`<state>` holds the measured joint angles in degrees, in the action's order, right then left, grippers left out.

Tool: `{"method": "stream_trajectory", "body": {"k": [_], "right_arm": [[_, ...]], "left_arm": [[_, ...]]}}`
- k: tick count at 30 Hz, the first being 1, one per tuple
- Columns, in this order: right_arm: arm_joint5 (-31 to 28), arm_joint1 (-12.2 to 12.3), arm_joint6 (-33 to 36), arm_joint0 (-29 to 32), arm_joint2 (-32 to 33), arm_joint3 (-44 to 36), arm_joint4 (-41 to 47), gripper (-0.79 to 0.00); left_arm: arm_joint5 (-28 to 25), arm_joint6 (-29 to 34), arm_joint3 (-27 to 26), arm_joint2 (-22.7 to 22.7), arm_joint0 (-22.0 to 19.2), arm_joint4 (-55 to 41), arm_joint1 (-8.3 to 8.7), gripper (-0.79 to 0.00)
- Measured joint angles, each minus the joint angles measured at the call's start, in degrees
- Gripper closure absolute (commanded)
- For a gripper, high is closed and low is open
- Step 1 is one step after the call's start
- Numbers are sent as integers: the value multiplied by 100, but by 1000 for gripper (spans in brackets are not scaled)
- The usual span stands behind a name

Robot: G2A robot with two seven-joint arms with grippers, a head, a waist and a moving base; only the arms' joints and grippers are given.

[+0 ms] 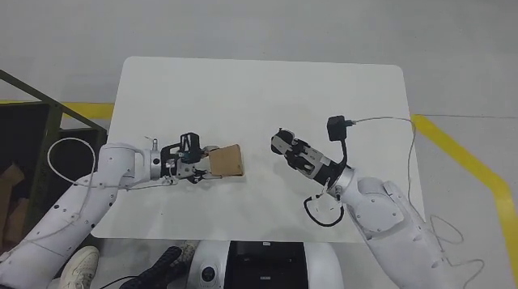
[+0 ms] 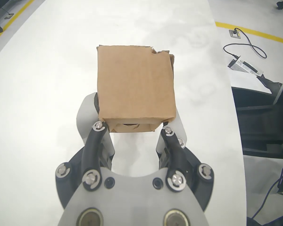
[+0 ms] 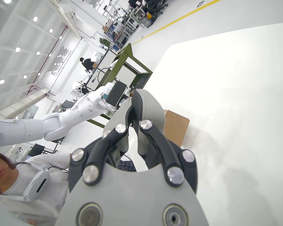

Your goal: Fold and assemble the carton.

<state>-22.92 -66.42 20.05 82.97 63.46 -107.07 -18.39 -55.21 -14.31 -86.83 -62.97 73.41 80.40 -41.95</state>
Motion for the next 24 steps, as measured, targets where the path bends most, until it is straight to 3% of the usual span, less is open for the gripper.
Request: {"method": "stream_trajectory", "body": {"k": [1,2,4,14,24], "right_arm": [[-26,-1,-32,20,-2,17,-15,0],[-49,-1,-61,39,-5,36,-24,0],[-92,-3,-126,77,-6,79,-28,0],[-179,-41,-329,36,-164,321,-311,0],[0,-116,-881,-160,-355,673,-1086,0]], "left_arm": [[-19,0,54,46,-41,-12,-18,-372],[-32,2,107,89,-83,-25,-36,-468],[-47,35,220,179,-174,-27,-75,-773],[-105,-22,519,375,-421,-197,-203,-785],[-279,-836,232,-423,-89,-630,-43,-785]]}}
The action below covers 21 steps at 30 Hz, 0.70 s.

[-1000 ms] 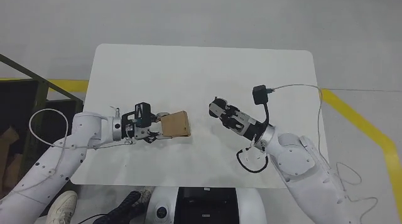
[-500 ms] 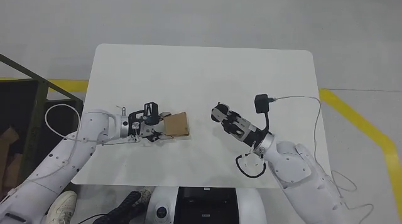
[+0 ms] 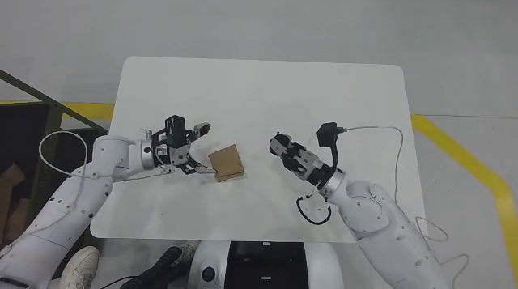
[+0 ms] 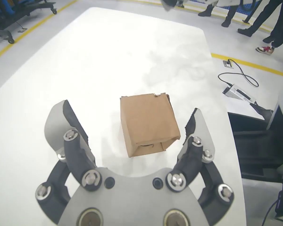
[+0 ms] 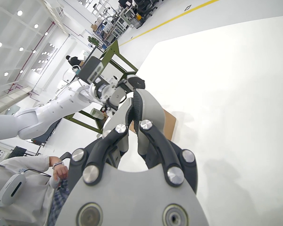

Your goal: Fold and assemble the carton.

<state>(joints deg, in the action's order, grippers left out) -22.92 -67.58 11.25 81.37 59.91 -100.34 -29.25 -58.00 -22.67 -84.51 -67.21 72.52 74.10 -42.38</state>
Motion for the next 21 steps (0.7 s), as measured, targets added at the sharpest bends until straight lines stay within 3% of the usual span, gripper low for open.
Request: {"method": "stream_trajectory", "body": {"k": [13,21], "right_arm": [[701,-66,-1578,-268,-59,362,-2542,0],[1796,-75,-2153,-326,239,522,-3812,0]], "left_arm": [[365,235,-504,-1375,1031,-833,202,-785],[814,626,-703,-2079,1322,-1392,236,-785]]}}
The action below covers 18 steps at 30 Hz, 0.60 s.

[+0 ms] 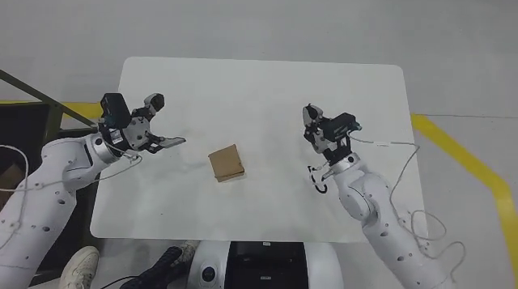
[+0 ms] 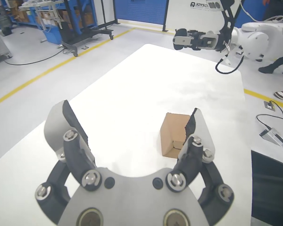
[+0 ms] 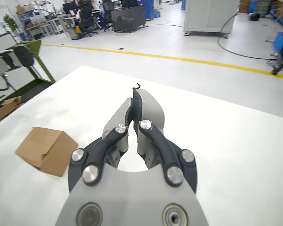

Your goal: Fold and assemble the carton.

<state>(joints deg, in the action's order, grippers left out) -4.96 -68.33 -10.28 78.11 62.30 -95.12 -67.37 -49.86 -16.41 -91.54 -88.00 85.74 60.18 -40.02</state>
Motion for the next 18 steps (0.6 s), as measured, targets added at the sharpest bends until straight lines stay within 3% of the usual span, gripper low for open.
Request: {"method": "stream_trajectory", "body": {"k": [9,18], "right_arm": [[471,23,331,63,351,-194,-553,0],[456,106,840,118,953,-610,-1097,0]], "left_arm": [[867,846,-52,-403,86,-652,-37,-785],[1089,1284,337,-625,-185,-827,-66,-785]]}}
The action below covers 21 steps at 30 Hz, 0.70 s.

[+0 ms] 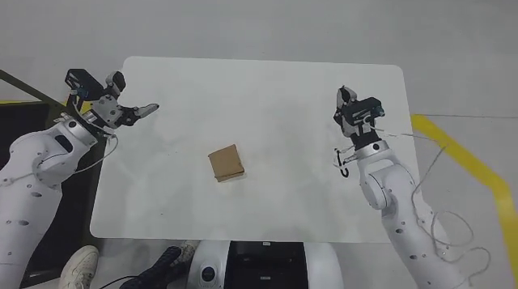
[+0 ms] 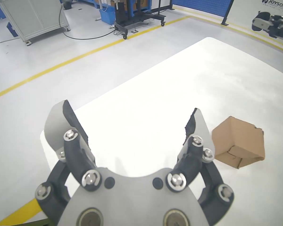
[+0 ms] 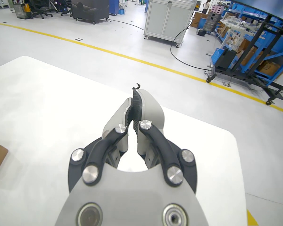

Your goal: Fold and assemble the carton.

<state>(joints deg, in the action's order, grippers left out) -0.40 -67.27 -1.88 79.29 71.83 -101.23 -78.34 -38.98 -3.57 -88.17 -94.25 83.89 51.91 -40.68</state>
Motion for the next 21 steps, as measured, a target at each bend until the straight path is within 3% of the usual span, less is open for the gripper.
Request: {"method": "stream_trajectory", "body": {"k": [1,4,5,6,7,8,9,15,18,21], "right_arm": [[1,7,46,11,67,-47,-25,0],[-21,20,188,37,245,-137,-28,-200],[-26,22,231,37,290,-140,-14,-314],[-35,22,273,32,336,-135,18,-646],[-39,19,302,27,362,-117,68,-785],[-49,14,348,19,380,-92,144,-785],[-82,7,413,2,394,-69,264,-216],[-105,4,439,-9,396,-65,325,-566],[-104,4,439,-9,396,-65,325,-688],[-104,4,438,-9,396,-65,325,-759]], "left_arm": [[6,26,7,-22,-26,-17,-3,-785],[37,115,13,-61,-105,-70,-15,-785],[39,142,14,-61,-132,-79,-19,-785],[43,174,15,-52,-170,-91,-26,-785],[43,196,16,-38,-197,-95,-32,-785],[33,214,18,-23,-219,-96,-37,-785],[24,223,19,-12,-230,-96,-39,-784],[21,221,19,-12,-228,-95,-39,-784],[22,221,19,-12,-228,-95,-39,-784],[22,221,19,-12,-228,-95,-39,-784]]}}
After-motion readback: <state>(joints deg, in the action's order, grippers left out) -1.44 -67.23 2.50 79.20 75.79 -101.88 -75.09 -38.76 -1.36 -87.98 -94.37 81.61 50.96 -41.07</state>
